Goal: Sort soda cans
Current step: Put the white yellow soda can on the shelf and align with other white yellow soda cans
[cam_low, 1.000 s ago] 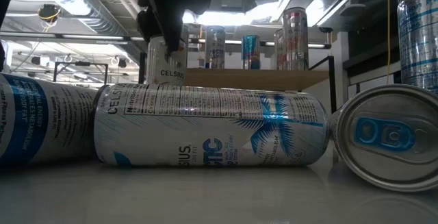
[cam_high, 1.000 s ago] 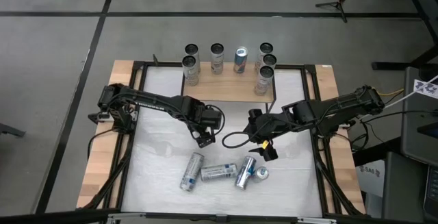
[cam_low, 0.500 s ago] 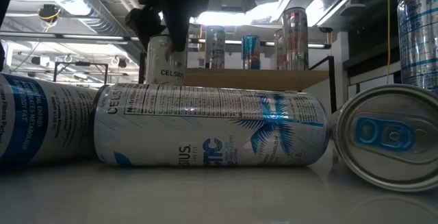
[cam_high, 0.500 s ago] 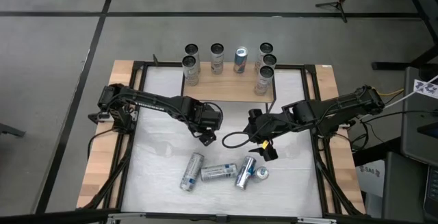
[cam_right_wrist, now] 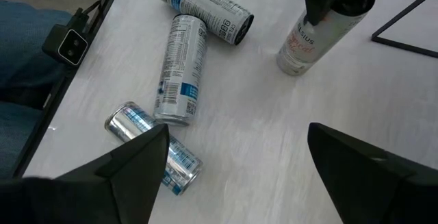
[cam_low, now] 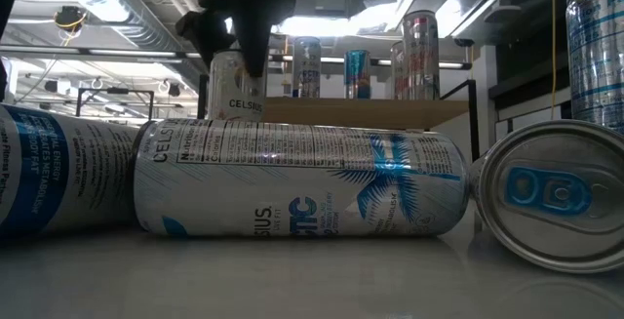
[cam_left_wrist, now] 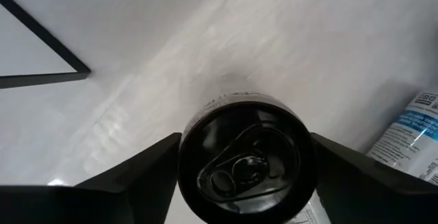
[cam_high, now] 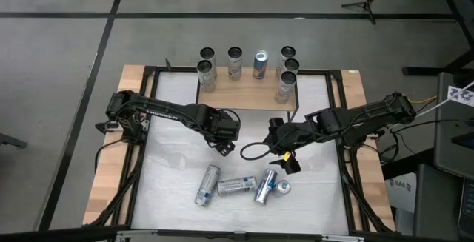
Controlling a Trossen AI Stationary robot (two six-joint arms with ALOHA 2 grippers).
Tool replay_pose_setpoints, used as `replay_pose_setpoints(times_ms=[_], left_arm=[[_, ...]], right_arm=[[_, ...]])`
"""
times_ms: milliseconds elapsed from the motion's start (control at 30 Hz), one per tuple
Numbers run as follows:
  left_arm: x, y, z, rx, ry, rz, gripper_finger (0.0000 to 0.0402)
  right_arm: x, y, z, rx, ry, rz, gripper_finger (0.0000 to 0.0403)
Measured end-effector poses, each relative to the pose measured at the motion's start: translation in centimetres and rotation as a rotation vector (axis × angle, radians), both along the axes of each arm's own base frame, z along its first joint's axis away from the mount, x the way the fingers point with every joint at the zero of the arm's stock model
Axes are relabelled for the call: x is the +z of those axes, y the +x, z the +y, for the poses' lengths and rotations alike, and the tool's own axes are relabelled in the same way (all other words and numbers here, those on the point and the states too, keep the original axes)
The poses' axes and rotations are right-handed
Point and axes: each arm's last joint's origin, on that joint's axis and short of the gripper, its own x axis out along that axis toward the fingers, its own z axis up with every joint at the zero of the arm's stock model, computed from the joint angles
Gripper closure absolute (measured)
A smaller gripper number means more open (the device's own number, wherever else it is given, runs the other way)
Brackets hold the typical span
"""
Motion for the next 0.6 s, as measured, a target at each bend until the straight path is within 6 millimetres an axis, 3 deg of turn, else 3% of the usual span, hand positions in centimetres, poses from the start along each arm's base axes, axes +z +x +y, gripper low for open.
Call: replay_pose_setpoints(times_ms=[267, 600], left_arm=[[0.1, 0.0, 0.0, -0.066, -0.007, 0.010, 0.0159], [3.0, 0.4, 1.1, -0.241, -0.021, -0.047, 0.0159]], right_arm=[[0.0, 0.0, 0.0, 0.000, 0.001, -0.003, 0.0059], [0.0, 0.0, 0.0, 0.000, 0.001, -0.003, 0.0059]])
